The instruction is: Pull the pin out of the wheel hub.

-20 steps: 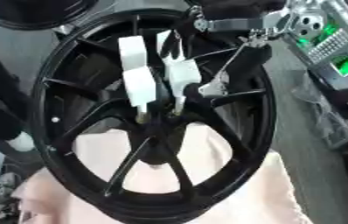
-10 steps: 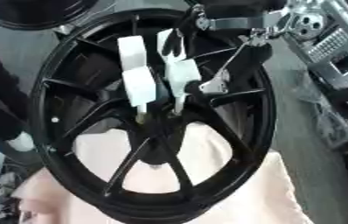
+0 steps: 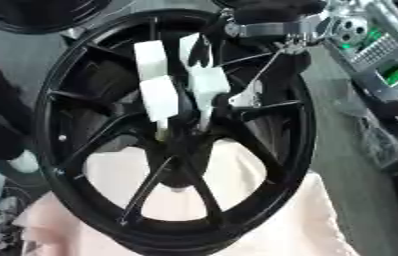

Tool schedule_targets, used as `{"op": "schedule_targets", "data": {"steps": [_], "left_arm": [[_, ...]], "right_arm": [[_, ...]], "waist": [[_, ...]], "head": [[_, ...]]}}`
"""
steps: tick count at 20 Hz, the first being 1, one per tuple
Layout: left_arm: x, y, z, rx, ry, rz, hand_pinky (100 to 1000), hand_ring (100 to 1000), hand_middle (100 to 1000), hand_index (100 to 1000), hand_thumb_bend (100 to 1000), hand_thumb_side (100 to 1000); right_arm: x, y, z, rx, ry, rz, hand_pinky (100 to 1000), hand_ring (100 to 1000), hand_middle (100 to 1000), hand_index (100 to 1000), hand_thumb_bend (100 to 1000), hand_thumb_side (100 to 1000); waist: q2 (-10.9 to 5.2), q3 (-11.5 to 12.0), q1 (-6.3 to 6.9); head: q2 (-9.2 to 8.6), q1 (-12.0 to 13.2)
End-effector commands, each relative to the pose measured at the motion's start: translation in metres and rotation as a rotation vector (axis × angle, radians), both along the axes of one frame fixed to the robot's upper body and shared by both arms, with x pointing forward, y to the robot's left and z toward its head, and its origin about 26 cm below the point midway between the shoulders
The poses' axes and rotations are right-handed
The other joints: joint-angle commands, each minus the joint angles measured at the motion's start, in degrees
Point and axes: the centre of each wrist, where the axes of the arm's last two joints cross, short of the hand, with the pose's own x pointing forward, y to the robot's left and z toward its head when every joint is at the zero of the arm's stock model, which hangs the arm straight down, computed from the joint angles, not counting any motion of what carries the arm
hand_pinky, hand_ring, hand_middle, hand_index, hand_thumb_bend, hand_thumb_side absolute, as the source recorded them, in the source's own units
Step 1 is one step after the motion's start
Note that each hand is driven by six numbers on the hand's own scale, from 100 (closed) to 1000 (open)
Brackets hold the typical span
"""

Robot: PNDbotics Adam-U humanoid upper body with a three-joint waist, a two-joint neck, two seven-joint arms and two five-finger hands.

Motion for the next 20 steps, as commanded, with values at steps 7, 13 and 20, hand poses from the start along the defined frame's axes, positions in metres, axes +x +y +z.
{"op": "schedule_targets", "data": {"steps": [7, 13, 20], "left_arm": [[-0.0001, 0.0032, 0.0109, 0.033, -0.024, -0.010, 718, 851, 780, 704, 100, 686], [-0.0001, 0.0028, 0.0110, 0.033, -0.025, -0.013, 717, 852, 781, 704, 100, 686], [0.0001, 0.0017, 0.0116, 0.032, -0.027, -0.022, 717, 853, 782, 704, 100, 686]], "right_arm": [[-0.0022, -0.0048, 0.0074, -0.009, -0.032, -0.017, 741, 626, 628, 791, 309, 433], [-0.0010, -0.0046, 0.0044, -0.027, -0.030, -0.022, 736, 624, 626, 788, 313, 433], [0.0037, -0.0047, -0.0020, -0.052, -0.021, -0.041, 725, 619, 620, 782, 311, 432]], "waist": [[-0.69, -0.1, 0.25], [-0.60, 0.0, 0.25], [-0.55, 0.1, 0.24]], "head": [[-0.01, 0.1], [-0.04, 0.1], [-0.03, 0.0]]}}
